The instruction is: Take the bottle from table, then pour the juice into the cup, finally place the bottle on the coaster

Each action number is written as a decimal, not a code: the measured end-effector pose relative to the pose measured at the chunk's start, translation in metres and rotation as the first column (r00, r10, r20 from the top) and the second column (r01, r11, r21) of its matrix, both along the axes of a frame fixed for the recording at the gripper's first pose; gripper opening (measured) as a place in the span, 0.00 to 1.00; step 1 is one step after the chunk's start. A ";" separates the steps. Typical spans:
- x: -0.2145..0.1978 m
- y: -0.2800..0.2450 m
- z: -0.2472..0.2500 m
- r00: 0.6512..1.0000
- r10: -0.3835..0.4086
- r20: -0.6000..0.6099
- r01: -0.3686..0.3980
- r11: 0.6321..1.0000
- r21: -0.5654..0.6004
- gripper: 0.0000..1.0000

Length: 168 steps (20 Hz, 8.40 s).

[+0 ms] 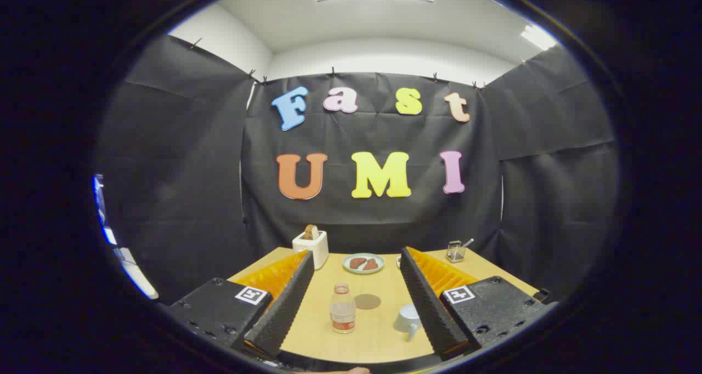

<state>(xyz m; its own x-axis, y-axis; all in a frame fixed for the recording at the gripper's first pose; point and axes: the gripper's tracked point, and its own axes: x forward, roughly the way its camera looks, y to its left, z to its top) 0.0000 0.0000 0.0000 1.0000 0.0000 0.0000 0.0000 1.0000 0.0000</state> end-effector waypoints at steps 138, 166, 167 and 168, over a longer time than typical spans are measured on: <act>0.193 0.011 -0.138 0.977 0.175 0.121 -0.109 -0.079 0.991 0.80; 0.181 -0.016 -0.113 0.973 0.083 0.216 -0.185 -0.282 0.941 0.80; 0.181 -0.017 -0.110 0.973 0.080 0.218 -0.188 -0.286 0.940 0.80; 0.181 -0.019 -0.108 0.973 0.077 0.217 -0.186 -0.294 0.938 0.80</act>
